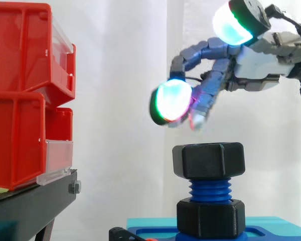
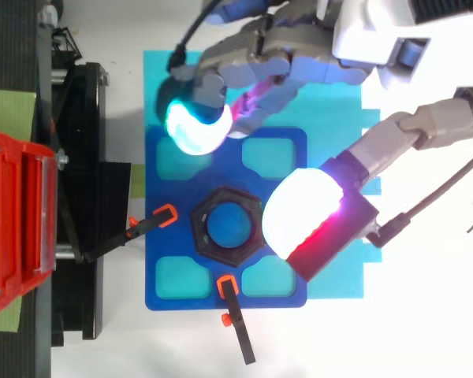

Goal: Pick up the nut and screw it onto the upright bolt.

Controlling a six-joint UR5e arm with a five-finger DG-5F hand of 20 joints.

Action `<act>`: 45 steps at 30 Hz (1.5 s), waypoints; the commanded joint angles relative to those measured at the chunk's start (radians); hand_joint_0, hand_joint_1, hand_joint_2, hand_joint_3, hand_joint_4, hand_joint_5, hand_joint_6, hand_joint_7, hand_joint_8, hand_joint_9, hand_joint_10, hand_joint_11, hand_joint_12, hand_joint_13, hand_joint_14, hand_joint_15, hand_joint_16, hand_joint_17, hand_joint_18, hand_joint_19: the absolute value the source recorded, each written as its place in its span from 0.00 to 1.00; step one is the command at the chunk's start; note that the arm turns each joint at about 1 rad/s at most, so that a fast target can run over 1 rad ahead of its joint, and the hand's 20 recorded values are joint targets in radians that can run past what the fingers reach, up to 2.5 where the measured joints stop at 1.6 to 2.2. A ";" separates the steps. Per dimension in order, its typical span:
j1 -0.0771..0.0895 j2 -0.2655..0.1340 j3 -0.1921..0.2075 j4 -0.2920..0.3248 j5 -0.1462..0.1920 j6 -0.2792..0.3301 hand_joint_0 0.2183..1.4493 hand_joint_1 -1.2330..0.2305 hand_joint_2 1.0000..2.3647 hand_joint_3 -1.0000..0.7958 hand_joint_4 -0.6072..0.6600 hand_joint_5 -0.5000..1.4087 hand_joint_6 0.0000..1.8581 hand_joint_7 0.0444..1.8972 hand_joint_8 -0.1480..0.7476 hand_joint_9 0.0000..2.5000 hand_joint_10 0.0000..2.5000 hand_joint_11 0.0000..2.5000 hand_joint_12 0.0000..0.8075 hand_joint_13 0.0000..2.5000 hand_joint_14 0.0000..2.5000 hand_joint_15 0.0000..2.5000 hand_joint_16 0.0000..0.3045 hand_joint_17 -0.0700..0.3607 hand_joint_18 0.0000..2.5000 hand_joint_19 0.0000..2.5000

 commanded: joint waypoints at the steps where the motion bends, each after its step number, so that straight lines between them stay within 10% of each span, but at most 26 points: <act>1: 0.009 -0.005 0.001 0.026 -0.010 0.007 0.21 0.76 0.00 0.28 0.63 0.19 0.27 0.34 0.41 0.35 0.00 0.00 0.34 0.20 0.00 0.00 0.10 0.32 0.10 0.00; 21: 0.057 -0.030 -0.068 0.007 -0.002 0.025 0.19 0.81 0.00 0.28 0.56 0.15 0.27 0.27 0.38 0.14 0.00 0.00 0.38 0.03 0.00 0.00 0.12 0.36 0.00 0.00; 45: 0.046 -0.030 -0.078 0.018 -0.016 0.030 0.21 0.79 0.00 0.28 0.63 0.19 0.27 0.51 0.42 0.17 0.00 0.00 0.36 0.07 0.00 0.00 0.11 0.33 0.00 0.00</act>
